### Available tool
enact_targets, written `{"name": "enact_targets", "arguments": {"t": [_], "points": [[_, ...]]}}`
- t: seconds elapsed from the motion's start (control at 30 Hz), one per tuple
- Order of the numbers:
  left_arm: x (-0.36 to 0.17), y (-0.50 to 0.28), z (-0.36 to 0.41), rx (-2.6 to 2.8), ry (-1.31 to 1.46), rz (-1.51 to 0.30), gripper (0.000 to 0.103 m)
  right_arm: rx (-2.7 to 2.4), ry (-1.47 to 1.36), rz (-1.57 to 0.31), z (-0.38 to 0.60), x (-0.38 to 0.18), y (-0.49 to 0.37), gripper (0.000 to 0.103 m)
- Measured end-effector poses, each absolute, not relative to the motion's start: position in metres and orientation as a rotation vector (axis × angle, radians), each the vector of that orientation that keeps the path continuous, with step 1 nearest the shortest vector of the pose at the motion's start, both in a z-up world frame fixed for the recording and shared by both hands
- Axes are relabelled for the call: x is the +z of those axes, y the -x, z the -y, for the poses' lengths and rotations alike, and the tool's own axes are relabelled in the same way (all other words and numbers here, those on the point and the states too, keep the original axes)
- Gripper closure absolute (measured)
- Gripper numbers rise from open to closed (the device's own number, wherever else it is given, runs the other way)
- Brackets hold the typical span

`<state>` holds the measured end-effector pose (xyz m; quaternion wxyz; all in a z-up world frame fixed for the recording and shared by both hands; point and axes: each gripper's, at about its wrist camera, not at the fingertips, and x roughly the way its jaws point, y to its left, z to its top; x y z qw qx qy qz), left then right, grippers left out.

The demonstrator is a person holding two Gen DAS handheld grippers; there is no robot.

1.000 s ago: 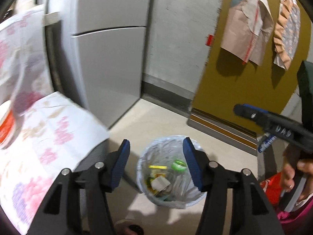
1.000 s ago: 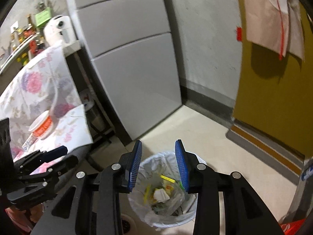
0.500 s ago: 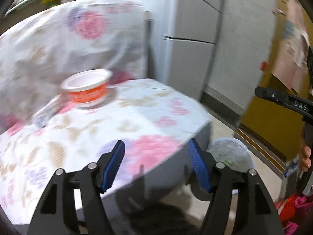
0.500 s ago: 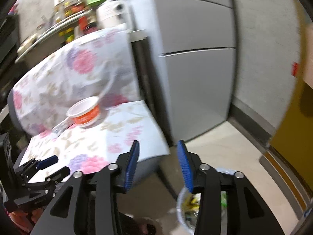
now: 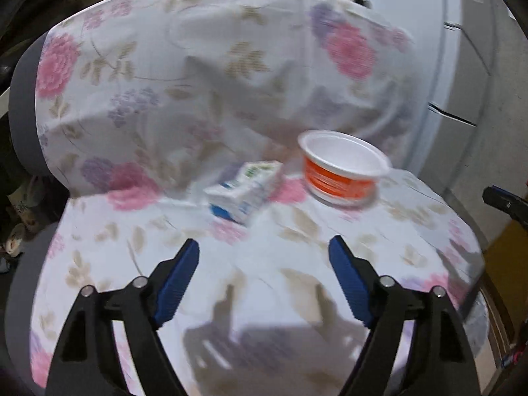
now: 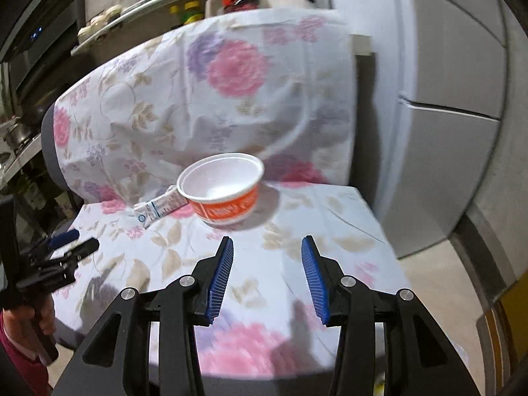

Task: Collect trash
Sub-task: 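Move both open tools back toward the chair, then grasp the white milk carton with the left tool while the right tool grasps the orange paper bowl rim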

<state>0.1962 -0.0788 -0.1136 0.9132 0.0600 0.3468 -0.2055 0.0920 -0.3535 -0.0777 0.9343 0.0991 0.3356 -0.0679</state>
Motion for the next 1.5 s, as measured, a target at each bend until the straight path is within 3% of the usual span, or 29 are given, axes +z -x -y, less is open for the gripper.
{"name": "enact_targets", "arguments": {"t": [0.03,0.1,0.27,0.73,1.07,1.43,1.5], "points": [[-0.114,-0.210,0.075,-0.416,-0.124,-0.726,0.019,-0.129,-0.202,-0.689,0.351,-0.079,-0.102,0.057],[-0.117,-0.233,0.071,-0.423,-0.117,-0.744,0.009,-0.108,-0.197,-0.691,0.348,-0.081,-0.125,0.046],[-0.139,-0.286,0.071,-0.436,-0.122,-0.800,0.007,-0.089,-0.198,-0.704,0.346,-0.090,-0.171,0.045],[-0.192,-0.354,0.102,-0.502,-0.146,-0.981,0.007,-0.072,-0.233,-0.740,0.355,-0.117,-0.217,0.045],[-0.159,-0.298,0.116,-0.781,-0.148,-0.884,0.014,-0.081,-0.249,-0.732,0.371,-0.119,-0.219,0.045],[-0.177,-0.344,0.135,-0.525,-0.110,-0.990,0.011,-0.056,-0.259,-0.746,0.368,-0.123,-0.221,0.045],[-0.179,-0.346,0.139,-0.554,-0.083,-1.007,0.018,-0.047,-0.262,-0.754,0.369,-0.126,-0.227,0.045]]}}
